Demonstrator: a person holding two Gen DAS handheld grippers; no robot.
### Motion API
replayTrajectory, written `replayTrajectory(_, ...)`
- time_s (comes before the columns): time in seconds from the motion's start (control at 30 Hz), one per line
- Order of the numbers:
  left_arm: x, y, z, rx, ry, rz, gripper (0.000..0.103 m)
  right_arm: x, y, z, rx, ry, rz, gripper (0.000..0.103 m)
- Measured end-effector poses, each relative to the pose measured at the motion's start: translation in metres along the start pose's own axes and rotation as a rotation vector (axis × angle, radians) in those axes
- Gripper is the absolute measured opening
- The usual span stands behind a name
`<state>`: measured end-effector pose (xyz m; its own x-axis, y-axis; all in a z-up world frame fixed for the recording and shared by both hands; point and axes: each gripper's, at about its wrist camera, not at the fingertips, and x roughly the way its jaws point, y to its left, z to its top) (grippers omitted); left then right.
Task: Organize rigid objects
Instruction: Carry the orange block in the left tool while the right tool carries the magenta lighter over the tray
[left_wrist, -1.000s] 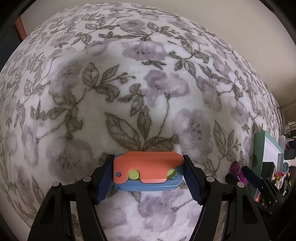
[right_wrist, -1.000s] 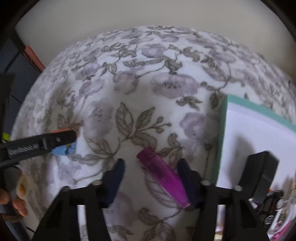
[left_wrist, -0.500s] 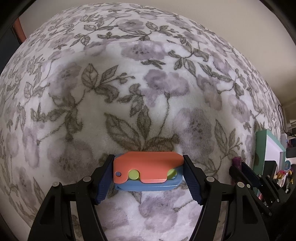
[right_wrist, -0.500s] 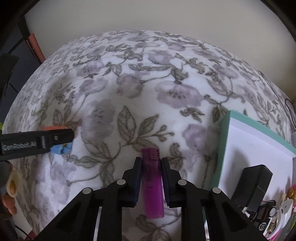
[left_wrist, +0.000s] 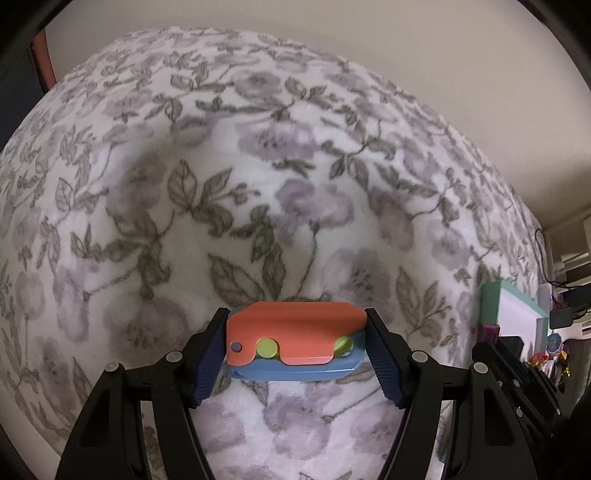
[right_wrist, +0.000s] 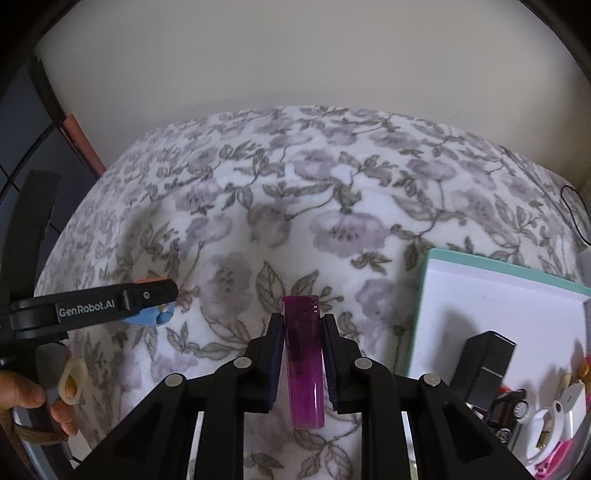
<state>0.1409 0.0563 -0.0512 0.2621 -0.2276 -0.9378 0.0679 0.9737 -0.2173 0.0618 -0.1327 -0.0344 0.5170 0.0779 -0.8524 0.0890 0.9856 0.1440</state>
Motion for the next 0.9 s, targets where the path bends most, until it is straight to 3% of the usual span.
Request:
replayTrajectory(0.5, -0.05, -0.06, -0.018, 0.087, -0.093, -0.097, 0.072, -0.074, -0.035, -0.017, 0.1, -0.109, 0.003, 0.022)
replayTrajectory(0.77, -0.077, -0.11, -0.042, 0.178, -0.148, -0.146, 0.072, -0.113, -0.071, -0.032, 0.146, -0.157, -0.07, 0.022)
replayTrajectory(0.9, -0.079, -0.139, -0.059, 0.235, -0.136, -0.18, 0.072, -0.126, -0.098, -0.042, 0.2, -0.163, -0.109, 0.022)
